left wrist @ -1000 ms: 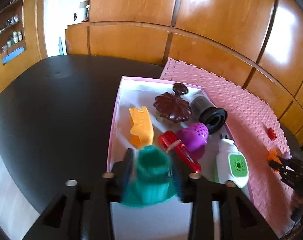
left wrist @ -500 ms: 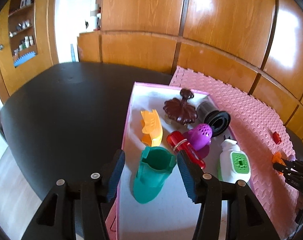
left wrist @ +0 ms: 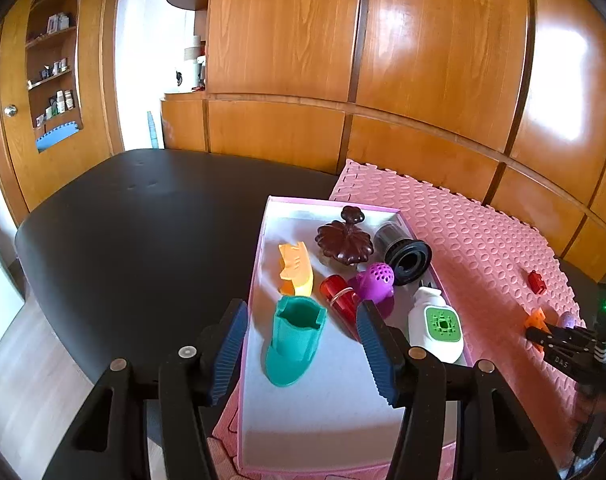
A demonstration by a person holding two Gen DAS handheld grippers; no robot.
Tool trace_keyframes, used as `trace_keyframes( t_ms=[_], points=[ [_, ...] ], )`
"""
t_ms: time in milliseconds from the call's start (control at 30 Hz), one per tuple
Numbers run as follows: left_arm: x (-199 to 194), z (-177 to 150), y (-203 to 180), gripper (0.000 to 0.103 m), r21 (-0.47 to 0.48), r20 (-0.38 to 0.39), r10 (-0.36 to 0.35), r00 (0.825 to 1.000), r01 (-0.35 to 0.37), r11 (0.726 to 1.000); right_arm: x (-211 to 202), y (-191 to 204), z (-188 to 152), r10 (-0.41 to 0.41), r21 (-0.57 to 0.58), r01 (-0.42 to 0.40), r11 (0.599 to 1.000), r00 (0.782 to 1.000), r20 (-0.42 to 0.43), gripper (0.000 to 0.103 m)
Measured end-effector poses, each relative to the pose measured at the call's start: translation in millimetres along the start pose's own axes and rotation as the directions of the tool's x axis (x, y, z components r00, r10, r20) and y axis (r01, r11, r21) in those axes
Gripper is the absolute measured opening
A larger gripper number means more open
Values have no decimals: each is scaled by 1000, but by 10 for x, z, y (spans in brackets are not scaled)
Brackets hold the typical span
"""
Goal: Organize rigid objects
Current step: 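Carry the orange cube stack into the tray and open the right gripper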
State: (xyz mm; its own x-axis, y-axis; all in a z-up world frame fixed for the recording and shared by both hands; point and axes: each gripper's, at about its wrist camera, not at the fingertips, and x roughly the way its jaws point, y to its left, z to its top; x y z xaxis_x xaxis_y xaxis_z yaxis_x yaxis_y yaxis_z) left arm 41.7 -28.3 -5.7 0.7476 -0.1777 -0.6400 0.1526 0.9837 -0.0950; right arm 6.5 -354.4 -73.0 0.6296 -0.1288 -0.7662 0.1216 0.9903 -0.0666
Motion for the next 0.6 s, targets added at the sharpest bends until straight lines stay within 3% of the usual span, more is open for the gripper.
trace_keyframes(
  t_ms=[267, 600],
  points=[
    [-36, -56, 75, 58, -22, -8, 0, 1000, 0, 1000, -36, 60, -43, -53, 66, 53, 996, 999, 6, 27],
    [-10, -114, 242, 58, -64, -25, 14, 1000, -16, 998, -104, 188, -89, -34, 105, 36, 994, 999, -26, 27]
  ],
)
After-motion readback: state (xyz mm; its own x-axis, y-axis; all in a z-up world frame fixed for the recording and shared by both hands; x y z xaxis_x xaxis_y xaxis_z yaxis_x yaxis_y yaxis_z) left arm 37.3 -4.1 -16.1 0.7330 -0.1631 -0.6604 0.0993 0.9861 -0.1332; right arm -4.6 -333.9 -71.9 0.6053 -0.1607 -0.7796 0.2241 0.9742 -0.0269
